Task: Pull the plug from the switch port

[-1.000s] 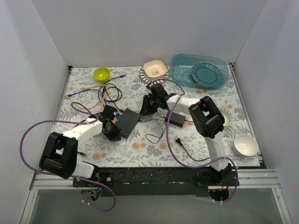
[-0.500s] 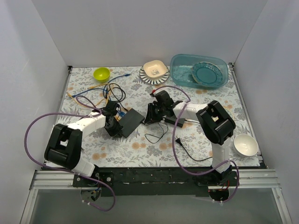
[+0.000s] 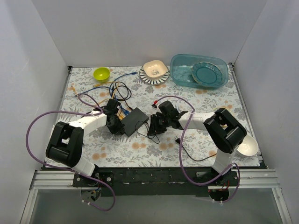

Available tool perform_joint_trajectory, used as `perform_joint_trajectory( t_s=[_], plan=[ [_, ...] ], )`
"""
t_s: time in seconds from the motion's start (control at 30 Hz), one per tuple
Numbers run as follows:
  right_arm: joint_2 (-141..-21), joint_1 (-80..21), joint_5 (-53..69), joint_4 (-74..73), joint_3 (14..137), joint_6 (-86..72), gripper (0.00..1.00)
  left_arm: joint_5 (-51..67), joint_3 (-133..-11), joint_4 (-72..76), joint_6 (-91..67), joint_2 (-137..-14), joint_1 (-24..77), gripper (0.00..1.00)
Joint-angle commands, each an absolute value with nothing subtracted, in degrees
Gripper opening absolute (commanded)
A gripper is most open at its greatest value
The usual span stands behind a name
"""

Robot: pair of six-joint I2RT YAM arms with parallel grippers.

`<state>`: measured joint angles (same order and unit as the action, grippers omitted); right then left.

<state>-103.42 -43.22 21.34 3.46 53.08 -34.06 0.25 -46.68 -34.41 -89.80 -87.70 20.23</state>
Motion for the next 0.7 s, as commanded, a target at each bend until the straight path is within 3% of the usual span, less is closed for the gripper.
perform_joint_trajectory(
  t_s=[0.0, 0.07, 0.3, 0.37, 0.53, 0.67],
  plan=[
    [-103.5, -44.1, 19.3, -3.1, 50.2, -31.5, 0.32, -10.4, -48.1, -34.9, -88.1, -88.9, 19.9, 0.12],
    [-101.0, -44.1, 16.6, -6.3, 52.0, -30.0, 0.30, -14.2, -50.0, -38.1, -88.6, -87.1, 18.9, 0.15],
    [-96.8, -43.9, 1.1, -16.2, 65.6, -24.3, 0.55, -19.3, -55.6, -42.8, -91.1, -79.6, 17.2, 0.29],
    [-100.4, -43.9, 0.4, -19.2, 69.2, -22.9, 0.57, -19.4, -56.6, -43.7, -91.7, -79.2, 17.2, 0.30],
    [-106.3, -43.8, -4.5, -21.5, 76.7, -21.1, 0.57, -13.6, -54.9, -40.5, -91.3, -77.4, 17.1, 0.32],
    [-113.9, -43.6, -5.0, -23.8, 82.5, -19.6, 0.47, -7.2, -51.2, -35.0, -92.2, -77.5, 17.1, 0.33]
  ],
)
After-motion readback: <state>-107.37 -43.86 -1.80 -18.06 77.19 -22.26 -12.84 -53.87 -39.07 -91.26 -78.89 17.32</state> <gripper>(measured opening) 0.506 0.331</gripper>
